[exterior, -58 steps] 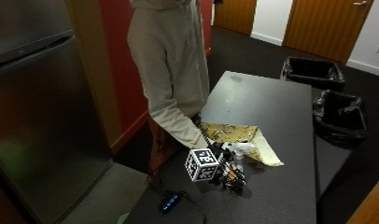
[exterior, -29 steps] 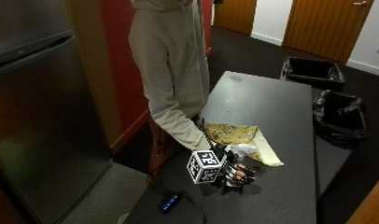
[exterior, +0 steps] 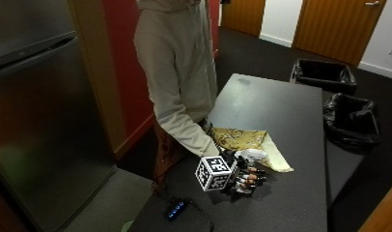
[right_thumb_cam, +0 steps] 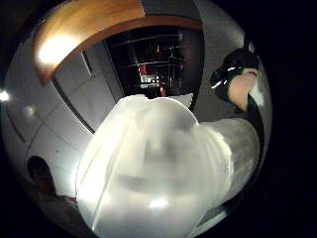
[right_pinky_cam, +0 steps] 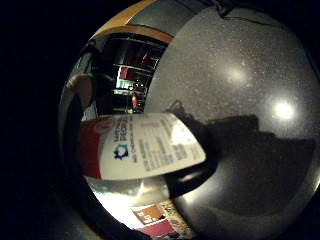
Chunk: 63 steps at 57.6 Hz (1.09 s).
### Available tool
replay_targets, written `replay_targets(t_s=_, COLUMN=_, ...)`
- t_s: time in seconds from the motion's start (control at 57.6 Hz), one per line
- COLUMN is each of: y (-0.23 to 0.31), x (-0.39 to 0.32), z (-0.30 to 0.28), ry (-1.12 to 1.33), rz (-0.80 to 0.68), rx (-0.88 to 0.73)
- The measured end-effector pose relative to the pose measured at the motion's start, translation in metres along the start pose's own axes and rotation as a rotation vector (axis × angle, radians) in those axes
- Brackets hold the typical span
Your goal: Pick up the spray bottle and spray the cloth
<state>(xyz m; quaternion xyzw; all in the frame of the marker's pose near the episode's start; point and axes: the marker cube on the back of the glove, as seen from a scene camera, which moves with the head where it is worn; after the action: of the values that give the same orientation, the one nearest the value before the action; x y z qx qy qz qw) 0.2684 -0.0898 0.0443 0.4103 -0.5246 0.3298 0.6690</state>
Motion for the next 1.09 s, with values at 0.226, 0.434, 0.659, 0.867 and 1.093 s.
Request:
replay_targets(t_s=0.226, y=-0.004, x=-0.001, z=0.002, ry=0.002, rz=0.006, rx=0.001)
replay_targets(t_s=0.434, y=-0.01, x=-0.002, z=0.004, ry=0.013, rz=0.006, rx=0.085)
replay_targets(t_s=0.659, y=-0.019, x=-0.015, z=0.007, ry=0.093, rz=-0.048, rx=0.089)
replay_targets(t_s=0.867, y=-0.008, x=-0.04, z=0.004, ry=0.154, rz=-0.114, rx=-0.057)
replay_targets(t_s=1.093, y=0.048, x=-0.068, z=0.01, ry=0.392, rz=-0.224, rx=-0.491)
